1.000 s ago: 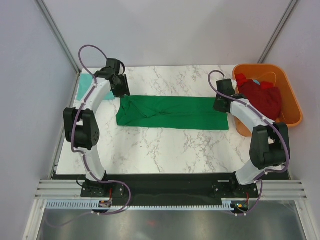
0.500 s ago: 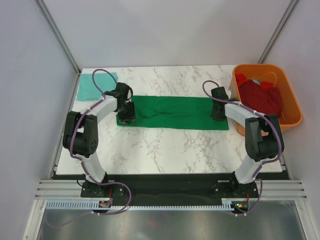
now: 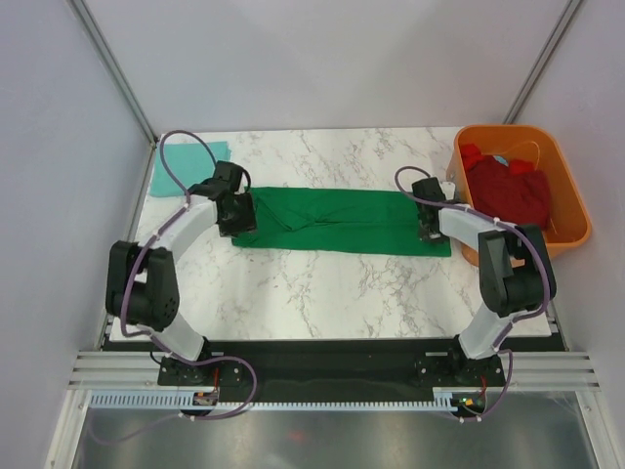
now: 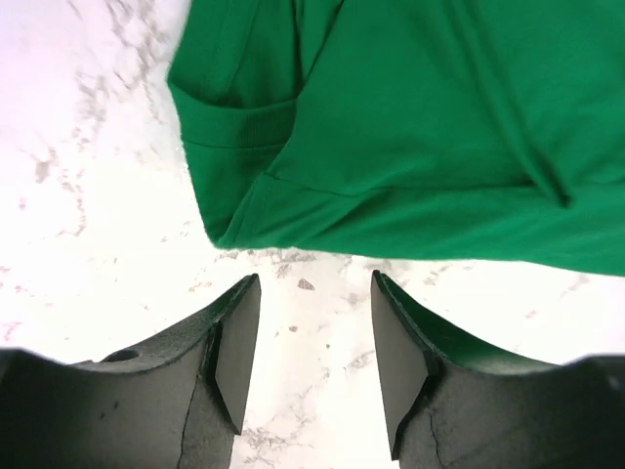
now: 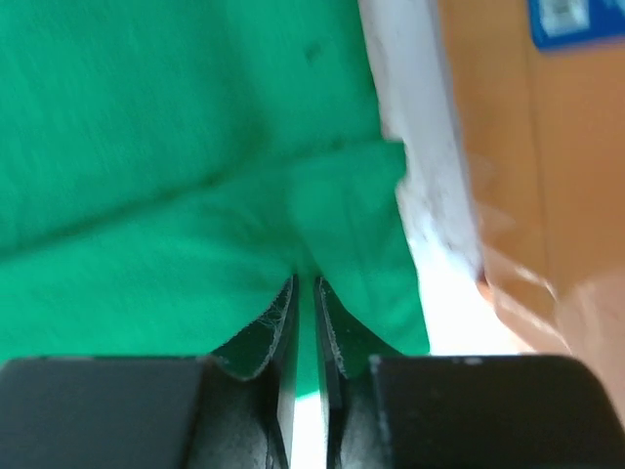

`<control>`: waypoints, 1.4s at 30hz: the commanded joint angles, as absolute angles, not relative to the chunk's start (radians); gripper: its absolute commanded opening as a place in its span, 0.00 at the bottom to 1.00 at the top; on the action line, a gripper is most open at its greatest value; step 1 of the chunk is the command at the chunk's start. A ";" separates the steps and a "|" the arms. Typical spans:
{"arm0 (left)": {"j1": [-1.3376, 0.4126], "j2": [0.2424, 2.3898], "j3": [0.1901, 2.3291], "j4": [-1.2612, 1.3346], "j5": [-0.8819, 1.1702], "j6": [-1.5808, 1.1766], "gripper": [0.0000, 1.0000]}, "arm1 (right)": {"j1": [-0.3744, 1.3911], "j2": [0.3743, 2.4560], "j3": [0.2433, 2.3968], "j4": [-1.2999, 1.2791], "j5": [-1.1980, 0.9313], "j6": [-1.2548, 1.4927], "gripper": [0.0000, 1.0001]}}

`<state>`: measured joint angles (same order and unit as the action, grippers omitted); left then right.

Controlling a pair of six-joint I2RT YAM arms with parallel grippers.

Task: Fold and stack the t-shirts
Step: Fold the tshirt

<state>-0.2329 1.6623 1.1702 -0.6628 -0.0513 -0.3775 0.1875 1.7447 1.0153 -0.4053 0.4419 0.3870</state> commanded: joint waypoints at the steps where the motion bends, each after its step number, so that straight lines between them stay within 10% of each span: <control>1: -0.189 1.524 1.198 -0.646 -0.057 -0.403 0.57 | 0.198 1.611 1.002 -0.459 0.422 0.373 0.20; 17: 0.106 1.557 0.968 -0.445 0.446 -0.534 0.51 | 0.644 1.690 1.250 -0.068 0.107 0.052 0.47; 42: 0.109 1.675 0.976 -0.367 0.321 -0.511 0.25 | 0.833 2.120 1.511 -0.008 0.018 -0.172 0.61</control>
<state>0.1089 1.7073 0.9337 -0.3901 0.3763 -0.5148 0.8253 2.1086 1.4960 -0.0387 0.0223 -0.1337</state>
